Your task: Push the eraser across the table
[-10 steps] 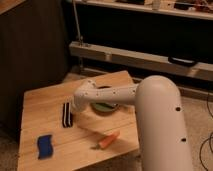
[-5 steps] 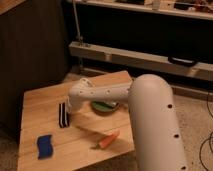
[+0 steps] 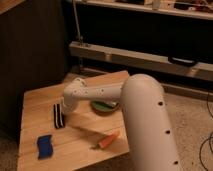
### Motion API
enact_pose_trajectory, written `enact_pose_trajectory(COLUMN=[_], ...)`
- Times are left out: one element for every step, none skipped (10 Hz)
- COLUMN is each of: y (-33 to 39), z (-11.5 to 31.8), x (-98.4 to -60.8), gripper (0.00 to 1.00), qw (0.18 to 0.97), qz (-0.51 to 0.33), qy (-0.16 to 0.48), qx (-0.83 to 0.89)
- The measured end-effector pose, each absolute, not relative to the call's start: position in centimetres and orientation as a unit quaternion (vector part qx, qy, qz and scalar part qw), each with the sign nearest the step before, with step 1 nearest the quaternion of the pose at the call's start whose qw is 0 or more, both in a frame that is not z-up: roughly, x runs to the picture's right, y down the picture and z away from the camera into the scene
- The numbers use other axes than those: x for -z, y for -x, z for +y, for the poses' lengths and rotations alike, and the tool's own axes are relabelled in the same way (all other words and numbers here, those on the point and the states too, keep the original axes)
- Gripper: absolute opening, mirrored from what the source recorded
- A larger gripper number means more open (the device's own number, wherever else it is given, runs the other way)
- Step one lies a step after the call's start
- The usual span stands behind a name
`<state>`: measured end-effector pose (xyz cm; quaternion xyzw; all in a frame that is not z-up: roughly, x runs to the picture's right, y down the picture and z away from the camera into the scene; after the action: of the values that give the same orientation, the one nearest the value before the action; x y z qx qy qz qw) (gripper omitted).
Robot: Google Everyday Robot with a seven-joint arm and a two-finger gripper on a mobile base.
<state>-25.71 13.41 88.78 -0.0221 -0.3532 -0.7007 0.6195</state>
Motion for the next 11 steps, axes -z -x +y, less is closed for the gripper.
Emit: enact_pose_trajectory(y=[26.5,27.4,28.2,29.3,30.2,31.1,32.0,33.1,34.0,34.3,34.6], z=[13.5,13.6,13.7,13.9,14.2,14.6,15.1,15.6,16.0,16.1,16.3], x=[-88.5,-88.2,-87.8,-87.3,-87.0,-86.6,-86.3,-86.0,-85.8,-85.8,-85.8], gripper=[0.31,0.31,0.31,0.31,0.31,0.31,0.31,0.31,0.31,0.31,0.31], qw=[0.613,0.605,0.597,0.588,0.58,0.571,0.562,0.55,0.539,0.535,0.532], qz=[-0.356,-0.36,-0.364,-0.367,-0.371,-0.375,-0.379,-0.385,-0.39,-0.392,-0.395], qy=[0.019,0.014,0.01,0.005,0.002,0.001,-0.001,-0.002,-0.005,-0.004,-0.005], qx=[0.705,0.71,0.715,0.721,0.725,0.73,0.735,0.741,0.747,0.748,0.749])
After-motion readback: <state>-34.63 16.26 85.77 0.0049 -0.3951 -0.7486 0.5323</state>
